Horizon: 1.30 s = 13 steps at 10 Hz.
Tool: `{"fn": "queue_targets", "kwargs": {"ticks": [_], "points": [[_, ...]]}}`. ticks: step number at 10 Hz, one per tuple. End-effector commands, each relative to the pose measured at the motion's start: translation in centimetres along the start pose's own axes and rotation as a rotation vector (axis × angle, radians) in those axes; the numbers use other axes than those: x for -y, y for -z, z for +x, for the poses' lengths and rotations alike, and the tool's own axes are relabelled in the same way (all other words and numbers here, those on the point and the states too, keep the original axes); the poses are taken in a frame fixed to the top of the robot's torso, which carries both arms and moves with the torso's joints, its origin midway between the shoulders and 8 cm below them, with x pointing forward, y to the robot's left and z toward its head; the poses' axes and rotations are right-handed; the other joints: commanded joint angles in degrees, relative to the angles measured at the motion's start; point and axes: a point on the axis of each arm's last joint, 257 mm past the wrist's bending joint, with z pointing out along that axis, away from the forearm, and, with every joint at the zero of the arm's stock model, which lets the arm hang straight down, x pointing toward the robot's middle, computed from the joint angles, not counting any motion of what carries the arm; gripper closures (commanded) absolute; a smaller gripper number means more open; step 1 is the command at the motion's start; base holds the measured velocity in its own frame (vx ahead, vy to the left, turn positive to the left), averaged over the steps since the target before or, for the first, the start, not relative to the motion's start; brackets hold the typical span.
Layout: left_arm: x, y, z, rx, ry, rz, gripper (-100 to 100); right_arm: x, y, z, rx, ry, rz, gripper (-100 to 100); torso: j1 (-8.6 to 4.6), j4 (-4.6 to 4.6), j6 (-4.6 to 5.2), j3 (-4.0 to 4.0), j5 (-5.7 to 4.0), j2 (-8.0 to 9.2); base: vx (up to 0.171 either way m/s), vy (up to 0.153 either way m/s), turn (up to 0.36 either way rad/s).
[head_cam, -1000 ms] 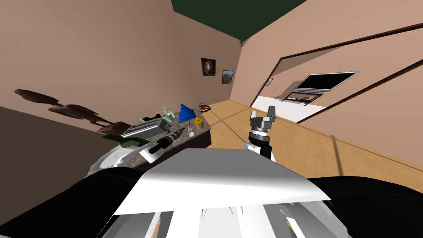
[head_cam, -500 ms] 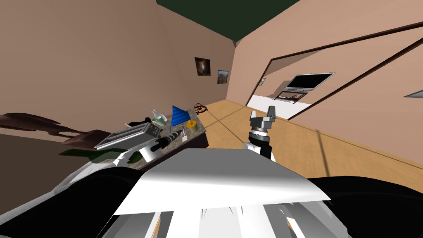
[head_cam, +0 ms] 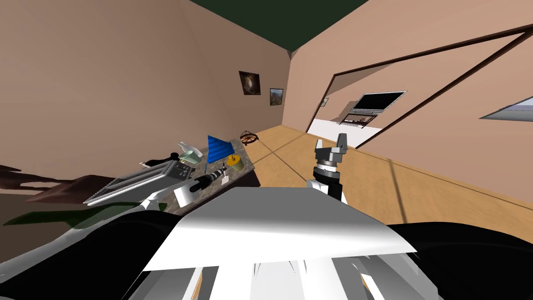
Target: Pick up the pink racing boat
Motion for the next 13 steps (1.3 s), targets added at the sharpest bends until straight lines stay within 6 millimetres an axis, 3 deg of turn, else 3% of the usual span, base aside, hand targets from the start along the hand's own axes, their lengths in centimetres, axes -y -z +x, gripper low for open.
{"fn": "queue_targets", "kwargs": {"ticks": [1, 2, 4, 5, 6, 10, 11, 12, 13], "points": [[0.0, 0.0, 0.0, 0.000, 0.000, 0.000, 0, 0.0, 0.0, 0.0, 0.000, 0.000, 0.000, 0, 0.00, 0.00, 0.00, 0.00, 0.00, 0.00, 0.006, -0.006, 0.003], [-0.7, -0.4, 0.2, 0.004, 0.008, -0.005, -100, 0.0, 0.0, 0.0, 0.000, 0.000, 0.000, 0, 0.10, 0.02, 0.00, 0.06, 0.03, 0.10, 0.019, 0.003, -0.074], [-1.9, -0.9, 0.6, 0.009, 0.020, -0.013, -100, 0.0, 0.0, 0.0, 0.000, 0.000, 0.000, 0, 0.21, 0.02, 0.01, 0.04, 0.06, 0.05, 0.041, 0.012, -0.091], [-1.5, -0.8, 0.4, 0.008, 0.018, -0.011, -100, 0.0, 0.0, 0.0, 0.000, 0.000, 0.000, 0, 0.22, 0.01, 0.01, 0.01, 0.07, 0.01, 0.000, 0.000, 0.000], [-1.5, -0.8, 0.5, 0.008, 0.017, -0.011, 100, 0.0, 0.0, 0.0, 0.000, 0.000, 0.000, 0, 0.17, 0.03, -0.01, 0.07, 0.05, 0.11, -0.001, 0.001, 0.015], [-1.7, -0.8, 0.5, 0.008, 0.017, -0.015, 100, 0.0, 0.0, 0.0, 0.000, 0.000, 0.000, 0, 0.04, 0.06, 0.10, 0.08, 0.03, 0.11, -0.001, 0.001, 0.003], [-1.7, -0.8, 0.5, 0.008, 0.017, -0.015, 0, 0.0, 0.0, 0.0, 0.000, 0.000, 0.000, 0, 0.03, 0.06, 0.10, 0.08, 0.03, 0.11, 0.000, 0.000, 0.000], [-0.7, -0.4, 0.2, 0.004, 0.008, -0.005, 100, 0.0, 0.0, 0.0, 0.000, 0.000, 0.000, 0, 0.03, 0.06, 0.10, 0.09, 0.03, 0.11, -0.015, -0.004, 0.082], [-0.4, -0.2, 0.1, 0.002, 0.004, -0.002, 100, 0.0, 0.0, 0.0, 0.000, 0.000, 0.000, 0, 0.00, 0.08, 0.07, 0.12, 0.00, 0.17, -0.029, -0.012, 0.097]]}}
